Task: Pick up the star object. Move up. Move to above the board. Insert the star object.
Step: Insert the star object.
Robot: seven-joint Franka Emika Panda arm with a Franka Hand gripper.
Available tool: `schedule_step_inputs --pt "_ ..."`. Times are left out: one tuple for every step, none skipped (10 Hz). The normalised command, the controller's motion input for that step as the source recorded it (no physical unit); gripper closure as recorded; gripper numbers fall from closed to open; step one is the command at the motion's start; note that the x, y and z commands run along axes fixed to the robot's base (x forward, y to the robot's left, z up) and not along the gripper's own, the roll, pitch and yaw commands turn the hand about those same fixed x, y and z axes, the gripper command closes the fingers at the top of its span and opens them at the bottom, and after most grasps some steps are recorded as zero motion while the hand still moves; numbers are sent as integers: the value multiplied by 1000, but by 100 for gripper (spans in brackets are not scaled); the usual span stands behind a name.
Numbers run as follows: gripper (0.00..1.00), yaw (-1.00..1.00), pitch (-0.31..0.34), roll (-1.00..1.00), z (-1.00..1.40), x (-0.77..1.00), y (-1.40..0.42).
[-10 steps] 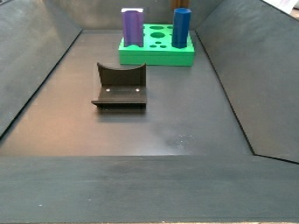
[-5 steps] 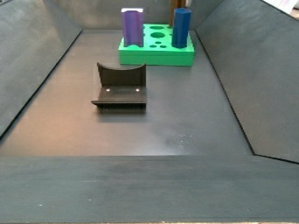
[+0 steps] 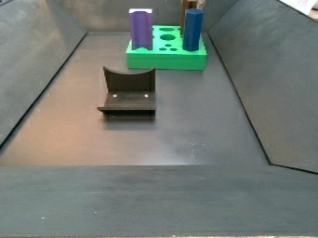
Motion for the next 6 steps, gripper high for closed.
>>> schedule_step_inputs --pt "100 0 0 0 0 -29 0" --pt "100 -326 -9 0 -223 -46 -69" --pt "100 -583 -39 0 -286 -123 -149" --pt "100 -49 0 0 0 0 0" --pt "100 0 0 0 -6 20 -6" --pt "100 -97 0 0 -169 0 -11"
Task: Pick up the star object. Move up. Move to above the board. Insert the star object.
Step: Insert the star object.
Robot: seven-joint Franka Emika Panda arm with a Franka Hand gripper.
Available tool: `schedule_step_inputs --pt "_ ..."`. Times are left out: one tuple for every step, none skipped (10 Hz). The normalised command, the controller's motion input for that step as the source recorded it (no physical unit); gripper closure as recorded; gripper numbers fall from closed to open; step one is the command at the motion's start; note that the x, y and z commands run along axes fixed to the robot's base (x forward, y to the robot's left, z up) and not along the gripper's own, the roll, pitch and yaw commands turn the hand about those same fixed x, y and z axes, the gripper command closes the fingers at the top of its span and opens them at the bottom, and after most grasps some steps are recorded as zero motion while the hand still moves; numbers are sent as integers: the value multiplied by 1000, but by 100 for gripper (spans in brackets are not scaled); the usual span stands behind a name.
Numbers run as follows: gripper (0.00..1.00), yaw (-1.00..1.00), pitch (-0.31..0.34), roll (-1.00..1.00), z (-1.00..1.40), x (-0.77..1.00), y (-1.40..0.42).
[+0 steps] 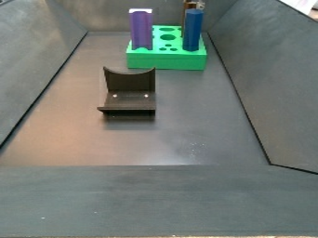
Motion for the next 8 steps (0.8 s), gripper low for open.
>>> schedule_step_inputs --pt "100 -220 0 14 -377 0 -6" --pt "100 -351 0 0 -543 0 0" --pt "100 -431 0 -41 -729 0 0" --pt "100 -551 13 -77 -794 66 0" --pt "100 -506 56 -73 -740 46 40" --pt "100 11 -99 77 6 -9 -37" --pt "100 0 0 74 -103 -29 0" --pt "100 -100 33 0 -566 -106 0"
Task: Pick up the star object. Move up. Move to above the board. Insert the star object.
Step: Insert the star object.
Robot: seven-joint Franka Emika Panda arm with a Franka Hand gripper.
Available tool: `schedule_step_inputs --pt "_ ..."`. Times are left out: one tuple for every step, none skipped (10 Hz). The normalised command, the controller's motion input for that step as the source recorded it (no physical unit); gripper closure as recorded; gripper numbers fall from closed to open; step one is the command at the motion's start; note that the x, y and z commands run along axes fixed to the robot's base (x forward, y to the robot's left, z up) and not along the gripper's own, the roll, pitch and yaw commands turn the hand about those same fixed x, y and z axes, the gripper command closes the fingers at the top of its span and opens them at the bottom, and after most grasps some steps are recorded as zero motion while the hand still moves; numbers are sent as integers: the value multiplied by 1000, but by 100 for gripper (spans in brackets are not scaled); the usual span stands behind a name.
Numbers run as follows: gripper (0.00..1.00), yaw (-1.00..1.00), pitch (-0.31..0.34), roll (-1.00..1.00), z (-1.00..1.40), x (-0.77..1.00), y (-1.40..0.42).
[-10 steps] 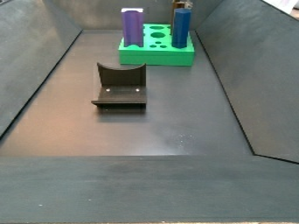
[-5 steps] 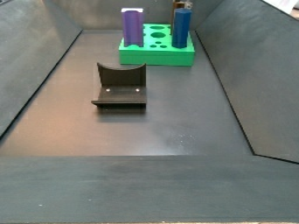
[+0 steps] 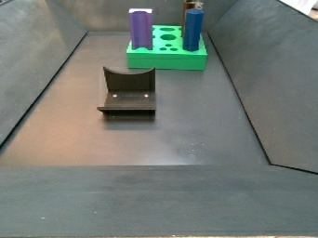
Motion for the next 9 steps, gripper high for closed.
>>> schedule_step_inputs --pt "100 43 27 -4 -731 -197 97" --pt "100 366 10 -69 -754 -171 31" --pt "100 474 6 -137 -543 -14 0" --pt "100 389 0 -131 -266 -74 0" --pt "100 351 0 -123 -474 -20 -29" --pt "100 60 0 -70 -474 26 -166" --pt "100 9 -13 -139 -403 66 -157" --pt "100 0 -21 -134 -123 0 0" --pt "100 0 0 10 -60 0 -3"
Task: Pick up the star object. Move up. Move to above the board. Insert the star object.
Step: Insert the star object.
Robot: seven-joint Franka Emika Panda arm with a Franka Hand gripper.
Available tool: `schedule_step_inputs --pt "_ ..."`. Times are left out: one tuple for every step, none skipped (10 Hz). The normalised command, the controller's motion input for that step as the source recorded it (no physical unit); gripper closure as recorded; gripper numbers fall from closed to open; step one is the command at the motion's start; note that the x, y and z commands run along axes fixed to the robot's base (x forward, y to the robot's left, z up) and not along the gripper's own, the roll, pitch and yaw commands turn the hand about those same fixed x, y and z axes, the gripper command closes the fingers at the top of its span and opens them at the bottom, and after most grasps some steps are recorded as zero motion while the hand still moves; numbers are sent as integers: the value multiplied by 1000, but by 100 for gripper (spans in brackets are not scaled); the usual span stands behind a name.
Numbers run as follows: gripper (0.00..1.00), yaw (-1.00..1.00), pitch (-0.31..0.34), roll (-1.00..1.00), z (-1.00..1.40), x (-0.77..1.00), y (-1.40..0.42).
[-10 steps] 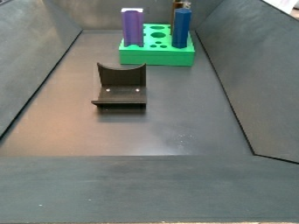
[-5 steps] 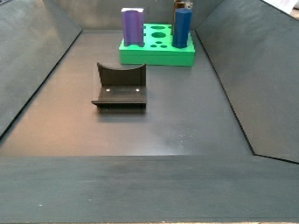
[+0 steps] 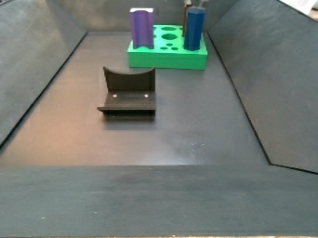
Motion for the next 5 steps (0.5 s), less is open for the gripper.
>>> schedule_step_inputs --pt "100 0 -11 -36 -720 0 0" --pt "100 0 0 -99 -980 249 43" --pt "100 0 0 -91 -994 223 57" --pt "100 0 9 -94 -980 274 77" --pt "100 0 51 -103 -591 240 83"
